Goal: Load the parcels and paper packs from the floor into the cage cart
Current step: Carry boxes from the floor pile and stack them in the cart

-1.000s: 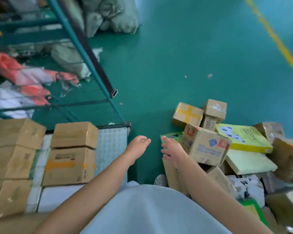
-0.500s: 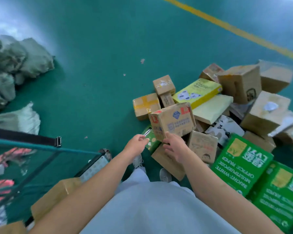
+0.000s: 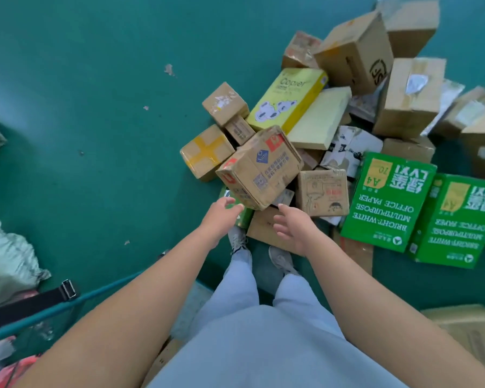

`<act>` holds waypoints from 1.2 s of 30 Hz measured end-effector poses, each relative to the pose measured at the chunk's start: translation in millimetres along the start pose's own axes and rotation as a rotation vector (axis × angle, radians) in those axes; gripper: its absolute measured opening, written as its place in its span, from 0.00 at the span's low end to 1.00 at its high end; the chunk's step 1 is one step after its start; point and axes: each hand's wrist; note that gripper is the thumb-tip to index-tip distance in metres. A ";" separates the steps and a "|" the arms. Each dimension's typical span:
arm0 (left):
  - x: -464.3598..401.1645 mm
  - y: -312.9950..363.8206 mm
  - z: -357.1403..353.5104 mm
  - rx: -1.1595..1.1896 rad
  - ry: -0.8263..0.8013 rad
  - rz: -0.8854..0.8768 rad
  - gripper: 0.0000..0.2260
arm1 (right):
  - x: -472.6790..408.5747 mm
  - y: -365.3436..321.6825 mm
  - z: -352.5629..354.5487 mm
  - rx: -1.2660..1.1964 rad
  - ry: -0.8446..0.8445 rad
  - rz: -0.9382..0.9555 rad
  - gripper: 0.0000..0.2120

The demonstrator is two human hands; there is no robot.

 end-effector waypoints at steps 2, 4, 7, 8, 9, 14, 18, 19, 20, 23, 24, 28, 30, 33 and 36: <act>-31.3 -3.3 2.4 -0.027 -0.017 0.007 0.22 | -26.0 4.7 -4.1 -0.043 0.022 -0.028 0.22; -59.2 -5.3 4.6 -0.050 -0.028 0.004 0.23 | -49.4 9.8 -6.4 -0.086 0.041 -0.054 0.22; -108.9 -12.1 5.4 -0.103 -0.043 -0.009 0.22 | -90.9 18.1 -12.8 -0.136 0.073 -0.073 0.22; -124.6 -13.4 6.2 -0.126 -0.046 -0.017 0.22 | -103.8 20.4 -14.7 -0.149 0.086 -0.082 0.22; -139.1 -16.9 5.5 -0.142 -0.055 -0.021 0.22 | -114.9 23.6 -17.1 -0.163 0.091 -0.094 0.21; -223.2 -29.7 -3.8 -0.211 -0.076 -0.049 0.22 | -189.8 40.4 -30.1 -0.213 0.137 -0.140 0.20; -285.1 -37.1 -15.7 -0.247 -0.045 -0.090 0.24 | -250.4 52.9 -37.3 -0.219 0.167 -0.166 0.20; -297.4 -39.1 -17.9 -0.243 -0.037 -0.098 0.26 | -263.3 55.7 -38.1 -0.222 0.174 -0.171 0.20; -310.6 -41.9 -20.2 -0.242 -0.031 -0.107 0.28 | -277.4 59.1 -38.2 -0.229 0.181 -0.182 0.20; -344.8 -48.0 -24.0 -0.261 0.000 -0.166 0.33 | -315.9 65.6 -40.9 -0.251 0.205 -0.196 0.20; -357.2 -50.3 -26.4 -0.274 0.008 -0.186 0.33 | -329.0 67.2 -42.2 -0.264 0.215 -0.199 0.20; -398.9 -55.6 -37.8 -0.327 -0.030 -0.216 0.34 | -376.1 70.4 -48.8 -0.327 0.256 -0.188 0.21; -413.6 -60.1 -41.4 -0.339 -0.059 -0.216 0.34 | -393.1 71.8 -52.9 -0.368 0.256 -0.179 0.21; -427.2 -67.8 -44.2 -0.354 -0.044 -0.209 0.32 | -409.1 74.6 -60.4 -0.452 0.229 -0.177 0.20; -424.8 -71.2 -40.1 -0.340 -0.032 -0.191 0.30 | -407.4 75.5 -62.7 -0.540 0.249 -0.200 0.18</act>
Point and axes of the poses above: each hand's wrist, its own x-axis away from the middle knuckle, its own z-axis out of the back of the hand, y = z × x, and after that the axes turned 12 degrees about -x, right-handed
